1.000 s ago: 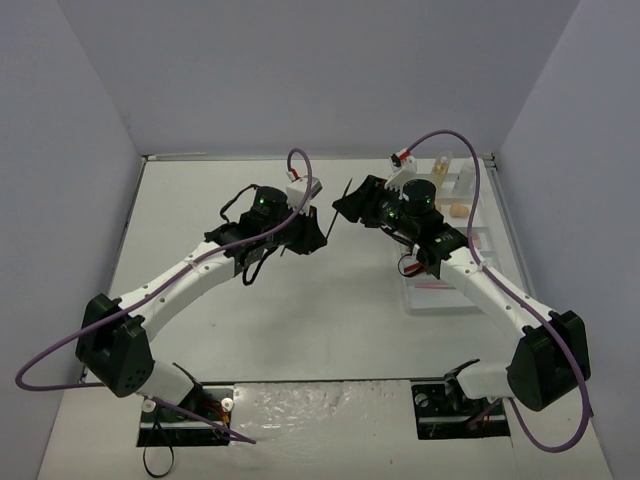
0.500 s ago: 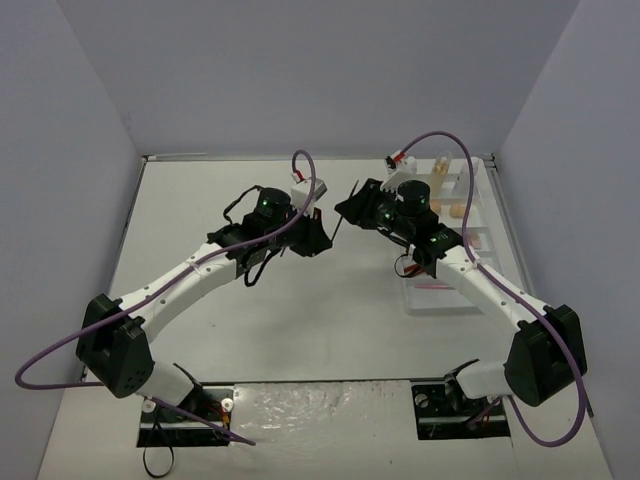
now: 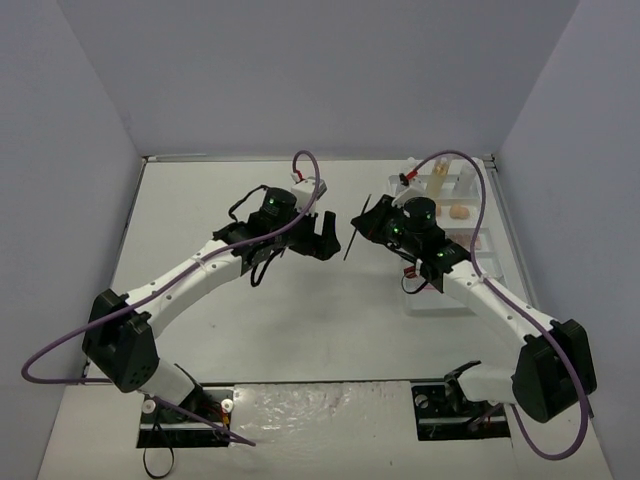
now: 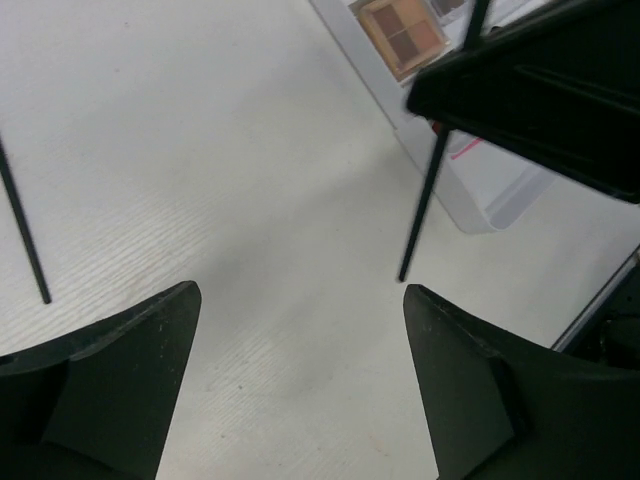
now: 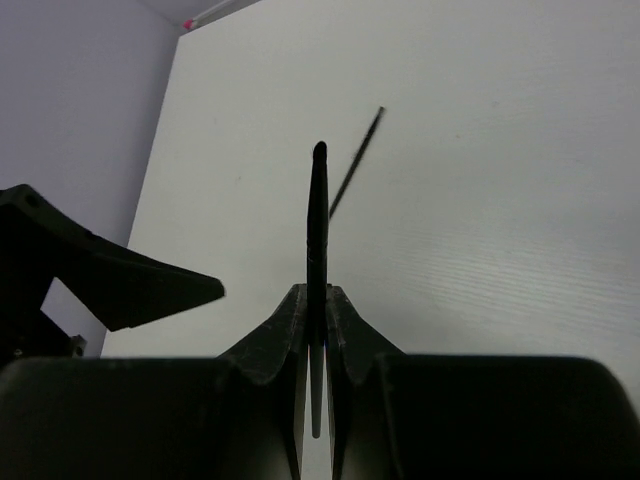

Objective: Organize the makeup

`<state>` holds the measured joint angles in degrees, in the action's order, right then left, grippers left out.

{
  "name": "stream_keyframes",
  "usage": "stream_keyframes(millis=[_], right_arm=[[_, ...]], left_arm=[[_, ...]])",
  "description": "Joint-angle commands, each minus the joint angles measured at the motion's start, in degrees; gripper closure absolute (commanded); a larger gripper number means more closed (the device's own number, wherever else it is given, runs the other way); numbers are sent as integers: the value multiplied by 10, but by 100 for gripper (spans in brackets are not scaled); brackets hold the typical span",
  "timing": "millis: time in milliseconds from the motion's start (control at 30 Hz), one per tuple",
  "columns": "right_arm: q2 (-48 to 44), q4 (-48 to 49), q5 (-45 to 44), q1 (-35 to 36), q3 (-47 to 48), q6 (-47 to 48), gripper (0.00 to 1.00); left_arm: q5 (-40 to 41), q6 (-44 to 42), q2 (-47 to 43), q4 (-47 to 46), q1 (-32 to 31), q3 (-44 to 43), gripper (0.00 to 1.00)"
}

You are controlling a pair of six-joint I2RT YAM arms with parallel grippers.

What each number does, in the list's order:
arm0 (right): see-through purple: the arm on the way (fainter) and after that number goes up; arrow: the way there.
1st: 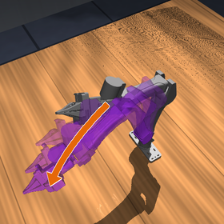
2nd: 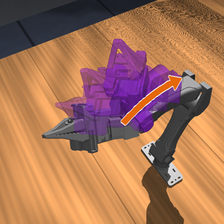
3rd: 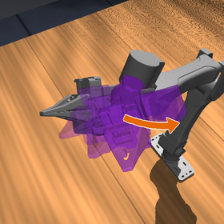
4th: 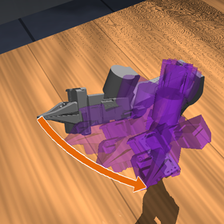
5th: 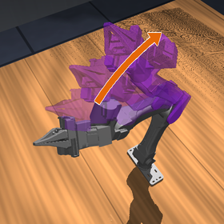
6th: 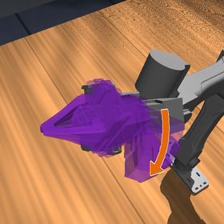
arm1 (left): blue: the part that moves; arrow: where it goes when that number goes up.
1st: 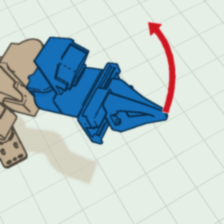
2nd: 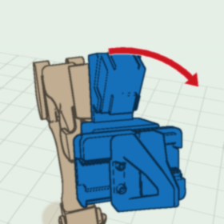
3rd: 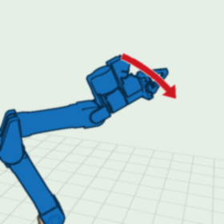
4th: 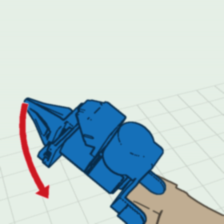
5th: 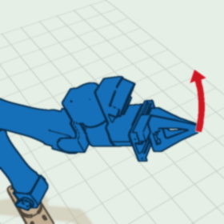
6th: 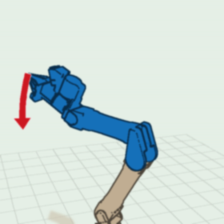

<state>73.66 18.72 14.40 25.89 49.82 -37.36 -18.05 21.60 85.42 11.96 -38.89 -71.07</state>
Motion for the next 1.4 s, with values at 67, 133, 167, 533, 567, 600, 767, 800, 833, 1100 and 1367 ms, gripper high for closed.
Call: stream_keyframes(millis=[67,133,167,533,567,600,767,800,833,1100,1367], right_arm=[[-122,-65,-118,-63,-63,-80,100],[-154,-100,-146,-95,-89,-110,100],[-166,-119,-160,-111,-98,-119,100],[-234,-255,-221,-265,-173,-228,100],[-234,-260,-221,-282,-179,-233,100],[-230,-266,-227,-285,-182,-238,100],[-217,-272,-242,-300,-217,-274,94],[-213,-272,-246,-303,-226,-285,94],[-211,-272,-248,-305,-230,-289,94],[-194,-272,-268,-320,-248,-322,83],[-194,-272,-250,-319,-244,-329,49]], left_arm=[[162,-10,-16,36,0,-25,9],[219,-16,-19,51,1,-20,6],[236,-20,-21,56,2,-16,6],[328,-20,-25,82,31,30,3],[330,-20,-26,80,32,37,3],[330,-20,-26,79,33,42,3],[336,-24,-28,74,36,61,3],[339,-25,-29,71,36,64,3],[341,-26,-28,70,36,67,3],[337,-30,-23,67,37,66,3],[322,-29,-11,73,43,54,3]])
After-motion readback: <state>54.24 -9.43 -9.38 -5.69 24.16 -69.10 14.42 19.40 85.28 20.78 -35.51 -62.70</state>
